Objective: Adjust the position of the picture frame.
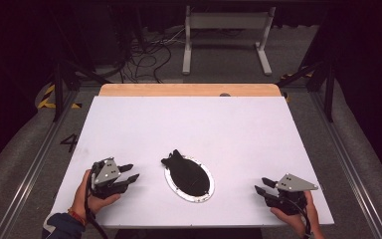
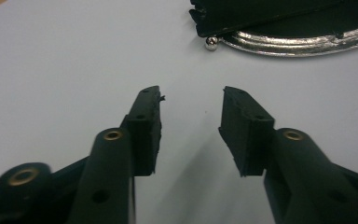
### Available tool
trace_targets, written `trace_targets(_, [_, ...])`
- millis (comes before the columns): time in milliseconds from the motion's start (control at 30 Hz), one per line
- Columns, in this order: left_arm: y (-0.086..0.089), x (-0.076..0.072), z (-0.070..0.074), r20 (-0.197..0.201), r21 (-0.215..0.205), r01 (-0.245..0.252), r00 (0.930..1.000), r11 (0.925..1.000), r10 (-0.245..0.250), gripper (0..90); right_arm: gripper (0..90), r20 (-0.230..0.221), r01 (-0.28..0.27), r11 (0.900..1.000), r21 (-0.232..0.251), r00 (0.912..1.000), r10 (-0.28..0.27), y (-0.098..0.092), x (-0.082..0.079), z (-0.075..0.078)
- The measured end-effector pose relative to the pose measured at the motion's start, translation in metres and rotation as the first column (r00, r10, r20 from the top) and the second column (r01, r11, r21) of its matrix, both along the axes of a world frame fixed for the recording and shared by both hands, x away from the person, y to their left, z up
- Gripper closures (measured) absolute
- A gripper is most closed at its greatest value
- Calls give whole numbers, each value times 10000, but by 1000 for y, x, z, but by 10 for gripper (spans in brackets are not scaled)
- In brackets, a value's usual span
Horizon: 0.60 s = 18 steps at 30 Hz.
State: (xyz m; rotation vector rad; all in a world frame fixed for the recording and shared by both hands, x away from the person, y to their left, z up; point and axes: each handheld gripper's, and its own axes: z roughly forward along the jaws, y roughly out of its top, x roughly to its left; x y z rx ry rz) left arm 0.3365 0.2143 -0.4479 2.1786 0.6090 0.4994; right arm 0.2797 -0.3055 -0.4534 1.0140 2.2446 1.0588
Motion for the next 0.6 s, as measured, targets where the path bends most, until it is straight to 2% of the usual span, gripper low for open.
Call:
trace_targets(67, [-6, 4, 2, 15, -50, 225, 9997, 9997, -225, 680, 691, -95, -279, 9996, -6, 9996, 279, 6, 0, 0])
trace_targets(233, [-24, 19, 7, -112, -243, 845, 9963, 9961, -848, 845, 822, -304, -983, 9942, 426, 9946, 996, 23, -2, 0])
trace_targets(367, [-42, 32, 14, -141, -282, 1187, 9928, 9925, -1191, 887, 865, -301, -1544, 9876, 287, 9874, 1553, 42, -4, 1])
trace_targets(433, [-51, 39, 16, -139, -210, 1426, 9896, 9896, -1430, 895, 877, -404, -1841, 9820, 423, 9818, 1857, 51, -5, 2])
trace_targets(567, [-62, 48, 18, -186, -198, 1568, 9874, 9874, -1572, 898, 884, -400, -2029, 9784, 390, 9781, 2044, 61, -4, 2])
trace_targets(600, [-64, 51, 17, -282, -332, 1579, 9869, 9869, -1588, 899, 888, -392, -2061, 9776, 423, 9774, 2077, 63, -4, 1])
